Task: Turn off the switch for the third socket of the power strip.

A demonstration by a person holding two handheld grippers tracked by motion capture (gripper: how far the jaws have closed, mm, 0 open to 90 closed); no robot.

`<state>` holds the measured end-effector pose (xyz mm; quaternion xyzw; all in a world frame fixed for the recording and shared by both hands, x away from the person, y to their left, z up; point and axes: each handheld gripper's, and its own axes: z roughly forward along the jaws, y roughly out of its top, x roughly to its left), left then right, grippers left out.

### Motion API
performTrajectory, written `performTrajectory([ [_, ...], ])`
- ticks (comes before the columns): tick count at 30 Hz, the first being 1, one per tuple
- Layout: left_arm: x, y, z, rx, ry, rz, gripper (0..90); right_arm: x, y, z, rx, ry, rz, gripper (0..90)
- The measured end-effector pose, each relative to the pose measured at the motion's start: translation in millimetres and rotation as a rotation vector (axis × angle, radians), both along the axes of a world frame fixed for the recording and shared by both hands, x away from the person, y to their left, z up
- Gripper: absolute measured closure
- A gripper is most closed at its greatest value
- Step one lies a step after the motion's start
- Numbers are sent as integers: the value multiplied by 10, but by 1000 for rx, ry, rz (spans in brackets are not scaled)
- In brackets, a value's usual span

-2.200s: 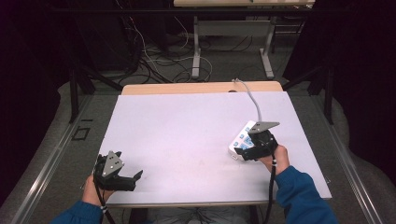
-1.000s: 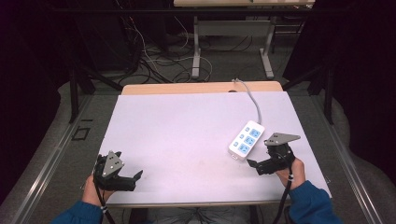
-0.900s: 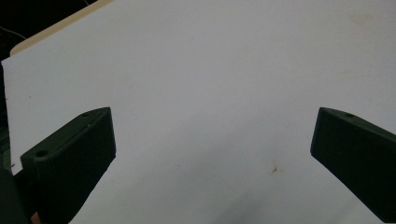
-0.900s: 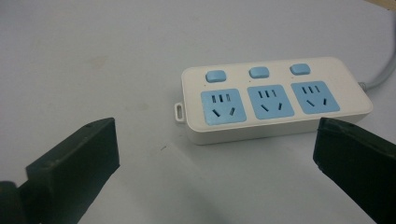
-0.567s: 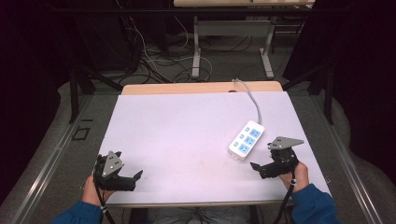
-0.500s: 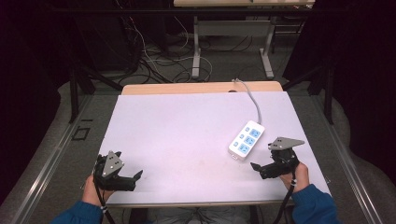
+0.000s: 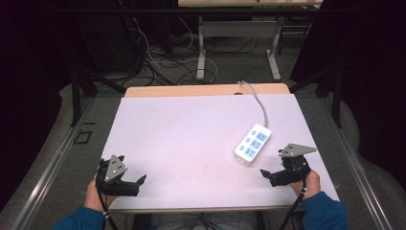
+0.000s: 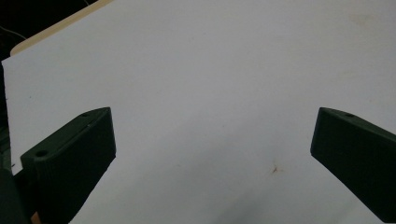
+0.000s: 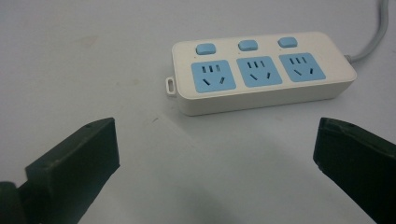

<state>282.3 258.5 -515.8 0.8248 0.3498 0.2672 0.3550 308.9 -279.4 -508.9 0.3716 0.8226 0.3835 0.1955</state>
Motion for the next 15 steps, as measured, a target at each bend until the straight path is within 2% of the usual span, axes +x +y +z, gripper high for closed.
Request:
performTrajectory([
  [4,0,-1,1,1,0,0,0,-18,-20,-6,-1,0,-5,0],
  [5,0,-1,1,1,0,0,0,-13,-24,-13,-3,-12,-1,0],
  [6,0,-1,0,1,1,0,0,-26,-28,-6,-2,1,-4,0],
  [15,4,1,1,3,-4,0,0,-71,-71,-29,5,9,-17,0],
])
